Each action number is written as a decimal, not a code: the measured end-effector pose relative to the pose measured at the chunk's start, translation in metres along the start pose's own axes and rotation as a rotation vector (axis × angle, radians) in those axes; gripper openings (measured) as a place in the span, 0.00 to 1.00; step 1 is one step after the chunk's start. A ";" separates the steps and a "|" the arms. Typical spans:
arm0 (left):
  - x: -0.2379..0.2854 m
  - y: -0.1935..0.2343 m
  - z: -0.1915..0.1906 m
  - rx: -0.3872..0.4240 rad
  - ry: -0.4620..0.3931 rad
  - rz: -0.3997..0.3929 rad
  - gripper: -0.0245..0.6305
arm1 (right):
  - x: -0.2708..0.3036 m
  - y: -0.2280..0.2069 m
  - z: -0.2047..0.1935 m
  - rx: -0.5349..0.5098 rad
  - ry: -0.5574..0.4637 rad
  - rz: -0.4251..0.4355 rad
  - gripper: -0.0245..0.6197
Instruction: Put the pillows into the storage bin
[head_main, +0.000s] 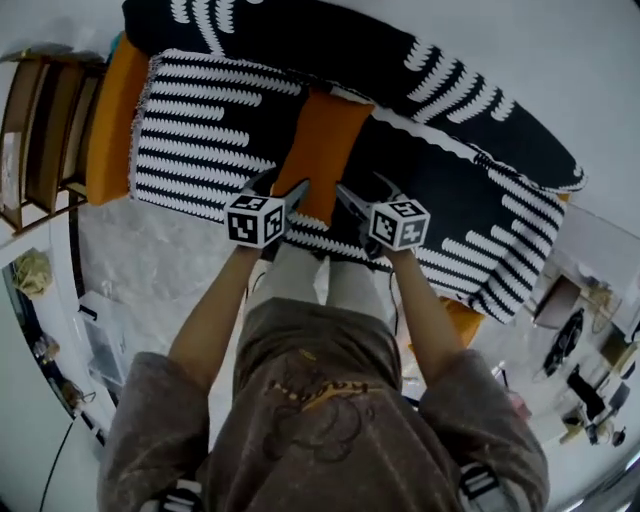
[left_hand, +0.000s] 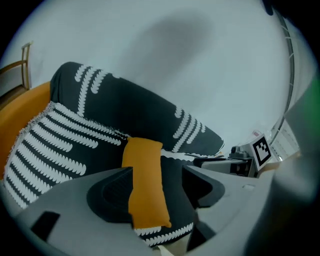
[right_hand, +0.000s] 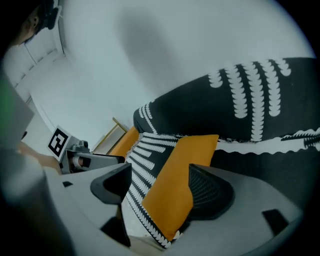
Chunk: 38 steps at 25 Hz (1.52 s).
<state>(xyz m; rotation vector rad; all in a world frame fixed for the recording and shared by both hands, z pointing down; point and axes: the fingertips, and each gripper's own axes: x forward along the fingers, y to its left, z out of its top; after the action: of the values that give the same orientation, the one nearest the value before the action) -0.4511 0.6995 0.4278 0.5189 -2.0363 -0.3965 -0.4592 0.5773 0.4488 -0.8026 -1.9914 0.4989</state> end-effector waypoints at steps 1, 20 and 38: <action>0.016 0.010 -0.004 0.002 0.024 -0.012 0.48 | 0.012 -0.011 -0.007 0.018 0.006 -0.011 0.58; 0.161 0.097 -0.069 -0.081 0.115 -0.293 0.48 | 0.130 -0.094 -0.098 0.070 0.003 0.056 0.54; 0.046 -0.223 -0.024 0.260 0.171 -0.533 0.41 | -0.202 -0.036 -0.056 0.201 -0.450 -0.227 0.46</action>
<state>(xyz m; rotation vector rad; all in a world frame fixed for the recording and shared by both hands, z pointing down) -0.4065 0.4830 0.3672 1.2239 -1.7737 -0.3856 -0.3463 0.4110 0.3798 -0.3507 -2.3587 0.7816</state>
